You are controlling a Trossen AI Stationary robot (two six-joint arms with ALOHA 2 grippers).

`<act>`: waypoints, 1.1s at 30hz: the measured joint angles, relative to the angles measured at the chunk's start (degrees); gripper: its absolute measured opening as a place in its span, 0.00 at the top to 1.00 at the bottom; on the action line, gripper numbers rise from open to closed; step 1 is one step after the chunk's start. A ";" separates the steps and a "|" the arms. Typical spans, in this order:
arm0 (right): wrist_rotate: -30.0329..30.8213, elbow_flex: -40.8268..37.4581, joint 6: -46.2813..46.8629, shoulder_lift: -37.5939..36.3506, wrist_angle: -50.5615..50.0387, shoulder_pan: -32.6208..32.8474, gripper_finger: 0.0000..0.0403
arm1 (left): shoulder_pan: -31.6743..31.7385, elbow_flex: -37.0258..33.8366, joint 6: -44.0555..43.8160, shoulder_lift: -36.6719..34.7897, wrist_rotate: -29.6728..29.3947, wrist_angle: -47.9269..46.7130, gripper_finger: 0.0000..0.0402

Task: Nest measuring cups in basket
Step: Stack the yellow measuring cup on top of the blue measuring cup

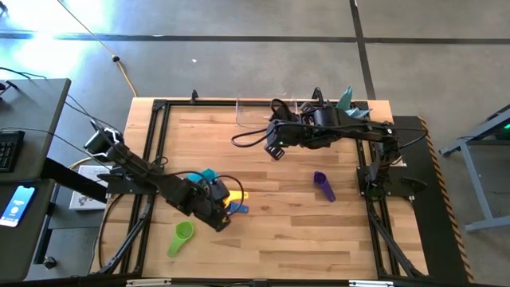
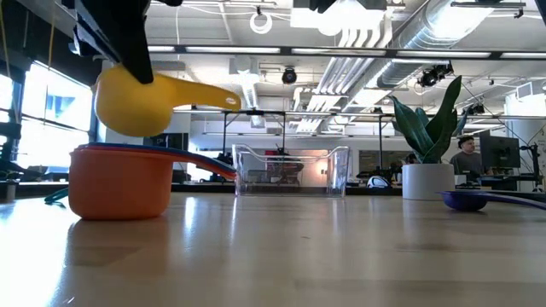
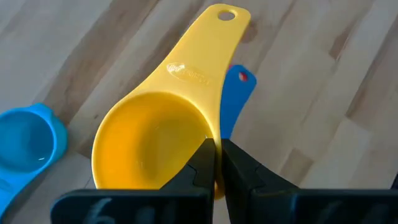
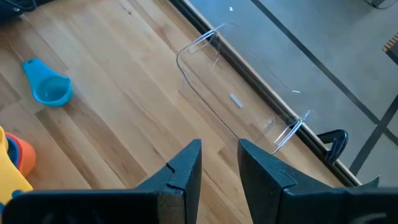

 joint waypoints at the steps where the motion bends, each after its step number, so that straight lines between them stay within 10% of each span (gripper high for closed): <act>1: -0.02 0.00 0.01 0.00 0.06 0.00 0.76 | -0.26 0.00 0.71 0.48 0.29 0.13 0.99; 33: 0.03 0.00 -0.82 0.00 0.30 -0.22 0.76 | -0.11 0.00 6.40 7.86 6.85 1.35 0.80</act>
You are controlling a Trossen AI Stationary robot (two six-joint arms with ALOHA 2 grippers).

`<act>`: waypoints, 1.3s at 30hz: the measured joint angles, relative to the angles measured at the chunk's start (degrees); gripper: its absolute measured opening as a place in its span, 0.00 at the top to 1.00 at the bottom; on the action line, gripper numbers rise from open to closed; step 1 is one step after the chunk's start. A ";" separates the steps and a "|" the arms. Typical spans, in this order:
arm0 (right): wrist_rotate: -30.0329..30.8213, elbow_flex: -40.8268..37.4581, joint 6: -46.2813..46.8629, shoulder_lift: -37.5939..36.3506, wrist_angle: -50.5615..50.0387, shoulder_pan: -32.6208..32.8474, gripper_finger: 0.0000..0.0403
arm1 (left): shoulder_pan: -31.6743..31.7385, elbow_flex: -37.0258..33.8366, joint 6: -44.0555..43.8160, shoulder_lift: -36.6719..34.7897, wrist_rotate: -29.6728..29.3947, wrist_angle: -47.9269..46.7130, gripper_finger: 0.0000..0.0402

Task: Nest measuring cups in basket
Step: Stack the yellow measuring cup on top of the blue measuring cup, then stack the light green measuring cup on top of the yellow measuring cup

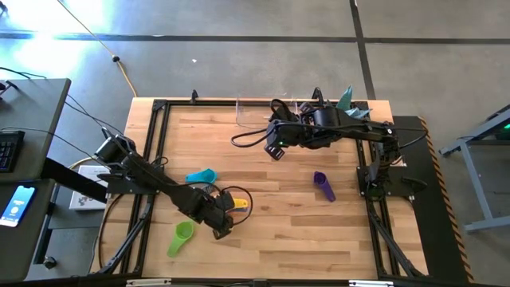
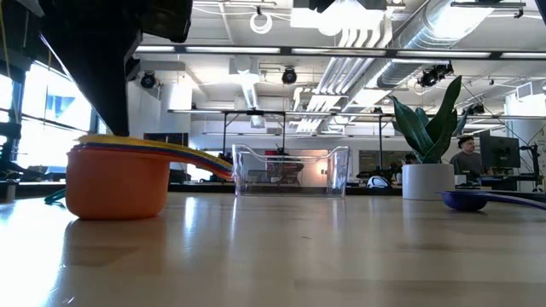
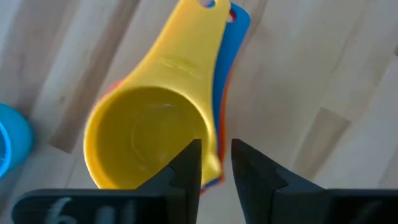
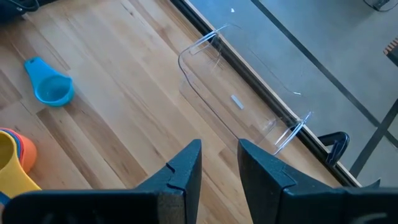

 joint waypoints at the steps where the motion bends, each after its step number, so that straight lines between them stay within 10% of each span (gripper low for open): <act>1: -0.08 0.00 -0.21 0.00 0.00 -0.09 0.76 | 0.00 0.00 0.00 0.00 0.85 0.15 0.79; 19: -10.82 0.00 -5.02 0.00 -0.15 -4.45 0.76 | 0.71 0.04 -0.54 -8.67 0.44 0.80 0.76; 28: -20.63 0.00 2.37 0.00 -1.36 -2.95 0.76 | 0.74 0.04 5.79 -17.89 -4.52 -2.66 0.77; 39: -19.06 -2.06 19.17 -0.04 -1.32 4.66 0.76 | 0.72 0.02 12.98 -27.37 -8.29 -15.07 0.78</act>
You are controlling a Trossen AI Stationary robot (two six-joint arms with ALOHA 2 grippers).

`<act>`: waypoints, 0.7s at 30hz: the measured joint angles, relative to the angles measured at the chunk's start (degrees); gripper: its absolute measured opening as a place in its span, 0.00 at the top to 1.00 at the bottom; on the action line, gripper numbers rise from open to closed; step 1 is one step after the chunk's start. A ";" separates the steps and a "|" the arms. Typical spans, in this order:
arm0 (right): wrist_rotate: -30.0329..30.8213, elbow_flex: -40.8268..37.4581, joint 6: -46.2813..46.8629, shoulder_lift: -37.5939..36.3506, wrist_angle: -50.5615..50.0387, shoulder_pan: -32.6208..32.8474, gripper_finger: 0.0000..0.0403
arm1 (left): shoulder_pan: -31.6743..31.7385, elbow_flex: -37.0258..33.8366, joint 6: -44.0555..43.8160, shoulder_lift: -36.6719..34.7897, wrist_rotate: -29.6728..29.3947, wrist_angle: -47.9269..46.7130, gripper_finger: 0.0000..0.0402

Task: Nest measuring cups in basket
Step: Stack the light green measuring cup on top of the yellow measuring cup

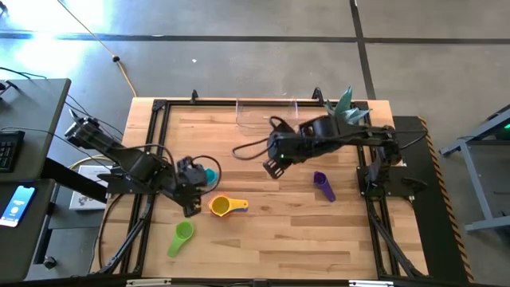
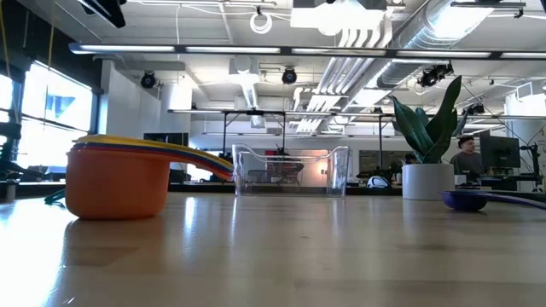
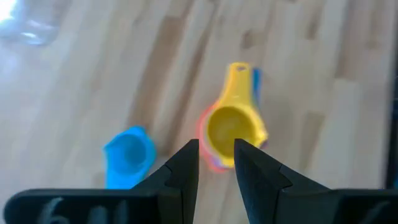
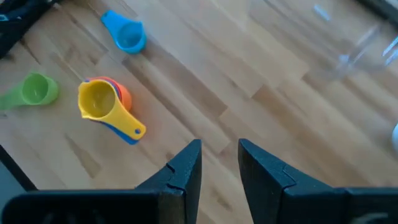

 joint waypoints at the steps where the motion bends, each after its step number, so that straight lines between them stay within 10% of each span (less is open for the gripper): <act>1: -0.01 -0.70 1.73 0.00 -0.01 0.67 0.76 | 0.00 0.00 0.02 -0.57 -0.83 -1.89 0.78; 13: 5.64 -7.47 21.34 0.00 0.40 7.64 0.76 | 0.02 -3.30 -0.50 -5.35 -0.43 -9.72 0.78; 21: 6.44 -10.08 28.28 0.02 1.41 9.81 0.76 | -0.89 -3.28 -12.70 -5.05 10.32 -13.34 0.74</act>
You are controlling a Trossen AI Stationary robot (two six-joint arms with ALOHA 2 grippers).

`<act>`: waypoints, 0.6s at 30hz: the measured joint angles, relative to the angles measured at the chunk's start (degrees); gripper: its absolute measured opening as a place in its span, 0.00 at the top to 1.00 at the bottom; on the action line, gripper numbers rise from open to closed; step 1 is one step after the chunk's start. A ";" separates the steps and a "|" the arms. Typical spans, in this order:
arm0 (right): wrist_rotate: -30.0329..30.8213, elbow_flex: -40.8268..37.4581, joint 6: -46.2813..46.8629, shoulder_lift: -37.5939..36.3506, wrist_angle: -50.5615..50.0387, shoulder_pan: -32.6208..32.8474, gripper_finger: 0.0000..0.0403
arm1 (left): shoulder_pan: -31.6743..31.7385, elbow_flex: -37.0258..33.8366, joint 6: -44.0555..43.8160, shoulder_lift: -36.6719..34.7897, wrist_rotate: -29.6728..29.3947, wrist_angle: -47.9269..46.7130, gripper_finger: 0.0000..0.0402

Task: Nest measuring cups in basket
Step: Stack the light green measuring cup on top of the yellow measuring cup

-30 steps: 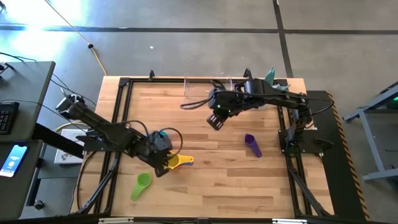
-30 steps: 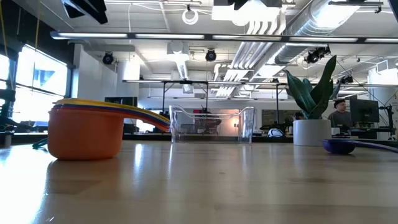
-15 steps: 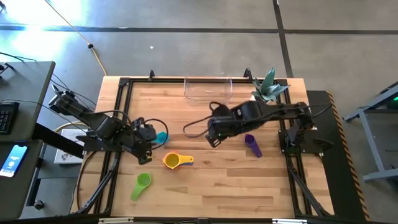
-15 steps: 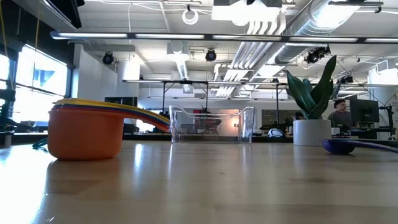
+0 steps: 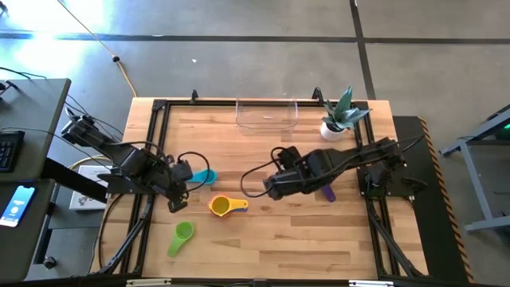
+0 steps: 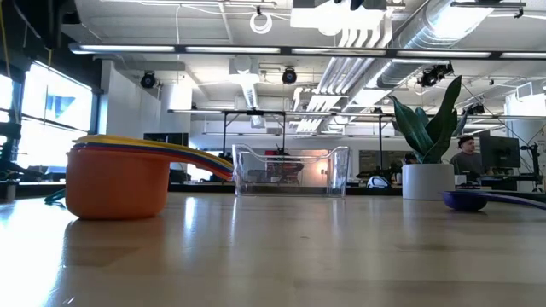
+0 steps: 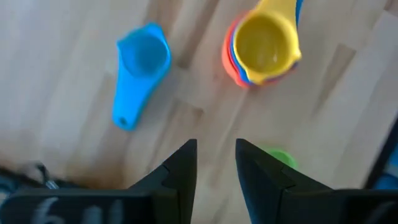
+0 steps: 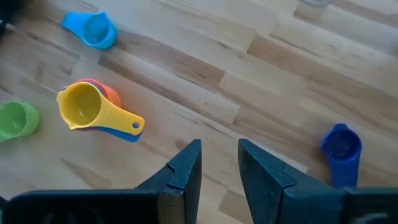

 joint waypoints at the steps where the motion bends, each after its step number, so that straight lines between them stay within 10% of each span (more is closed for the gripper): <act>1: -0.04 0.01 0.06 0.01 0.16 0.12 0.76 | -0.46 0.00 -1.70 0.08 1.02 -0.18 0.74; 18: 0.64 0.01 -5.74 0.01 1.05 0.12 0.76 | -10.13 0.00 -23.31 0.12 5.17 -3.73 0.71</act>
